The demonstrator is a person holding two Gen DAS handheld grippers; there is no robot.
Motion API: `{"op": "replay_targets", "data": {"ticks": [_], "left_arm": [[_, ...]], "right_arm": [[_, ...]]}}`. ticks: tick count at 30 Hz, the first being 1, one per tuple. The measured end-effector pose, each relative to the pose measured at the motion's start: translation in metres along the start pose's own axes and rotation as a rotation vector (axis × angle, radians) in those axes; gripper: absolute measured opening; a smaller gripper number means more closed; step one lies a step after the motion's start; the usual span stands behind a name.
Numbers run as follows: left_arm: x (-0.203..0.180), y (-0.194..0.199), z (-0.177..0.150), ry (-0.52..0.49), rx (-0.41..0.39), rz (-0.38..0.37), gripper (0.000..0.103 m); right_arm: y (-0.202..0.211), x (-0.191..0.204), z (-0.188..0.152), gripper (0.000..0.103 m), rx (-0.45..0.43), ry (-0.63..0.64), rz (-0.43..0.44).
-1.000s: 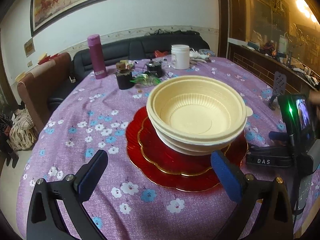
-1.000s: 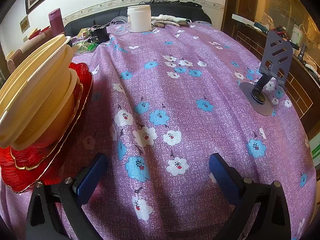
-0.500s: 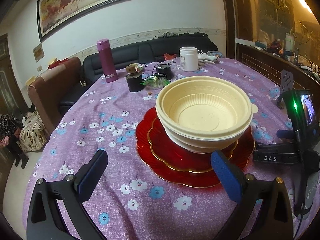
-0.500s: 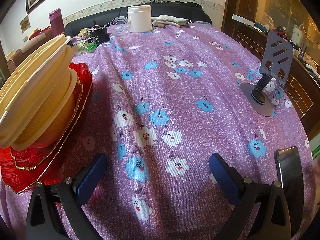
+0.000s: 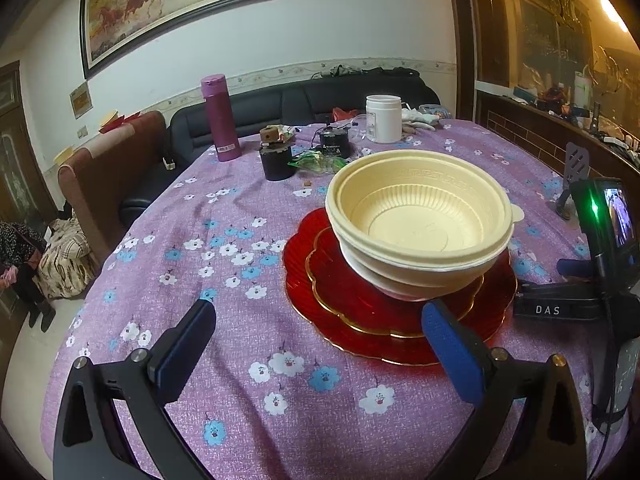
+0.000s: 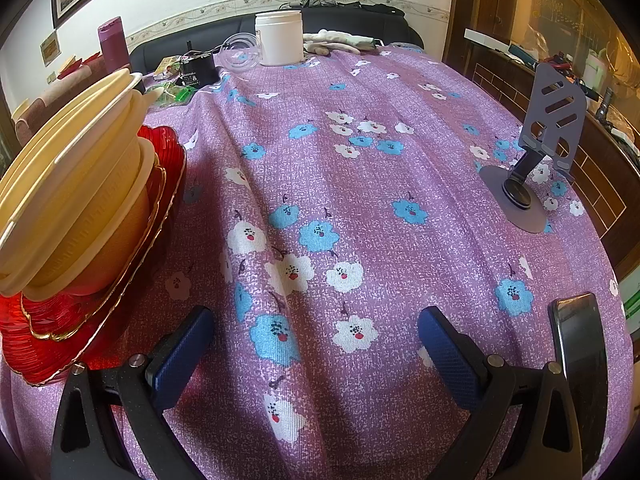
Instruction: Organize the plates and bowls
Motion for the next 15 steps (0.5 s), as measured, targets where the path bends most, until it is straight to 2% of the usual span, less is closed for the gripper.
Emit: {"op": "replay_targets", "data": {"ticks": [8, 15], "left_arm": [[0.000, -0.002, -0.002, -0.005, 0.010, 0.008, 0.103], [0.000, -0.010, -0.006, 0.005, 0.059, -0.057, 0.103]], "right_arm": [[0.000, -0.001, 0.000, 0.102, 0.000, 0.000, 0.000], [0.000, 0.000, 0.000, 0.102, 0.000, 0.000, 0.000]]}}
Point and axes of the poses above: each gripper's, at about its wrist camera, not at the fingertips, and y roughly against the way its jaws point, x to its left, z to its top, the point moved 2 cm from there along -y, roughly the way its jaws point, and after that the axes turned 13 degrees about -y, right-handed, at the moved point
